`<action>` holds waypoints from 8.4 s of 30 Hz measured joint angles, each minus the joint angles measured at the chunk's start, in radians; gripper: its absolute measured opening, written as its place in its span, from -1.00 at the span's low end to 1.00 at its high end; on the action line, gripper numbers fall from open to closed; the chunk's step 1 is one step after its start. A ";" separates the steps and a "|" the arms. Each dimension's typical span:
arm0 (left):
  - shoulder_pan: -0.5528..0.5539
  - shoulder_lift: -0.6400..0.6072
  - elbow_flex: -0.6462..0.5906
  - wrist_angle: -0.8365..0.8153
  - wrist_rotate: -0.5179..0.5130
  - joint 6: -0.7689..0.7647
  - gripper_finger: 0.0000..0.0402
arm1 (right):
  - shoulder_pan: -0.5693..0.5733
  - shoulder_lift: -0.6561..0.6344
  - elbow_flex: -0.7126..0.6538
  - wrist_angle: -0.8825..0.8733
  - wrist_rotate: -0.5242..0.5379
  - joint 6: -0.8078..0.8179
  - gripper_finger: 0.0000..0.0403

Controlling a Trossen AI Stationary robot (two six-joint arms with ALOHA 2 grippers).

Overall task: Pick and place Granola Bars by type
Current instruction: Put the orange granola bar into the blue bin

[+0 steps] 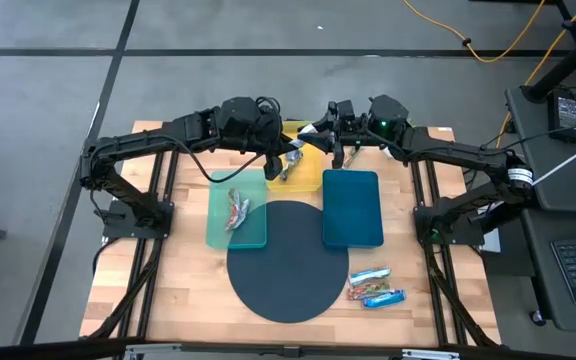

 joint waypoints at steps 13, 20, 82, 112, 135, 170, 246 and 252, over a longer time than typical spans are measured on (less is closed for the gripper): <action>0.000 -0.013 0.108 -0.214 -0.050 -0.051 -0.38 | 0.000 -0.001 0.000 -0.006 0.000 0.000 -0.56; -0.002 -0.053 0.201 -0.272 -0.052 -0.043 -0.15 | 0.000 -0.021 0.000 -0.109 -0.009 -0.047 -0.56; -0.014 0.034 0.197 -0.269 -0.043 -0.043 -0.21 | -0.002 -0.135 -0.365 -1.003 0.252 -0.021 -0.56; -0.014 0.034 0.197 -0.269 -0.043 -0.042 -0.24 | 0.003 -0.100 -0.365 -0.842 0.293 0.008 0.19; -0.014 0.033 0.197 -0.270 -0.043 0.010 -0.26 | 0.389 -0.555 -0.337 -0.867 0.132 -0.170 0.20; -0.081 0.033 0.197 -0.382 -0.042 -0.002 -0.29 | 1.046 -0.109 -0.272 -0.916 0.355 0.557 0.08; -0.333 0.033 0.197 -0.246 -0.218 -0.297 -0.29 | 1.016 -0.119 -0.142 -0.920 0.574 0.536 -0.89; -0.333 0.033 0.198 -0.246 -0.218 -0.267 -0.29 | 1.034 -0.304 -0.126 -0.829 0.769 0.520 -0.89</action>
